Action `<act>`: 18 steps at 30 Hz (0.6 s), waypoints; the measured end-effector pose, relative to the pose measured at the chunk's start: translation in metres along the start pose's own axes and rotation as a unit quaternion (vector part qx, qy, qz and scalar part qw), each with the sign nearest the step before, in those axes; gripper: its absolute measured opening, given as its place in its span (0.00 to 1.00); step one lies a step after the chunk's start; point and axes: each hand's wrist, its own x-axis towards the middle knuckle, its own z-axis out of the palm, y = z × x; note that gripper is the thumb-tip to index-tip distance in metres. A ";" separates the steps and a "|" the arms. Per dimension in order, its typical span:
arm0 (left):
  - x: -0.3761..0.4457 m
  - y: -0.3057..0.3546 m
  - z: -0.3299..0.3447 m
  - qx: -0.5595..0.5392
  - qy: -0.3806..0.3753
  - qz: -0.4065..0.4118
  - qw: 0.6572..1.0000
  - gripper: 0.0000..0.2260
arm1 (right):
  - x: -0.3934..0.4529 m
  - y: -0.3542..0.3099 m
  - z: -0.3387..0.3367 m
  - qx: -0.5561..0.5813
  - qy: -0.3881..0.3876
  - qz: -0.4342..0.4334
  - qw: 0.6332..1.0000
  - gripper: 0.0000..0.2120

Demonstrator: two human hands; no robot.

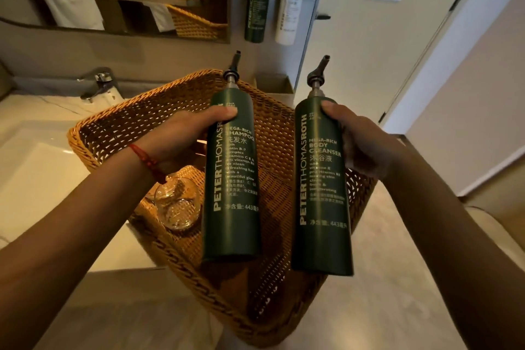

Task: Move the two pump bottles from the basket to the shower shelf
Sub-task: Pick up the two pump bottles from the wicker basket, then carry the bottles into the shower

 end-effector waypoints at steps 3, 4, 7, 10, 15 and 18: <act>-0.018 0.005 0.013 -0.005 0.002 0.003 1.000 0.22 | -0.015 0.001 -0.002 -0.008 -0.004 -0.017 1.000 0.31; -0.025 0.007 0.019 -0.005 0.005 0.006 1.000 0.22 | -0.020 0.001 -0.003 -0.009 -0.006 -0.024 1.000 0.30; -0.046 0.011 0.037 0.000 0.014 0.017 1.000 0.21 | -0.034 0.003 -0.008 -0.008 -0.004 -0.037 0.999 0.33; -0.068 0.013 0.059 -0.002 0.041 0.032 0.999 0.22 | -0.051 0.007 -0.017 -0.005 -0.021 -0.055 0.998 0.38; -0.107 0.011 0.098 -0.026 0.096 0.057 0.993 0.21 | -0.084 0.017 -0.032 -0.007 -0.043 -0.082 0.996 0.36; -0.137 0.004 0.120 -0.041 0.137 0.069 0.987 0.22 | -0.103 0.026 -0.035 -0.009 -0.068 -0.088 0.994 0.37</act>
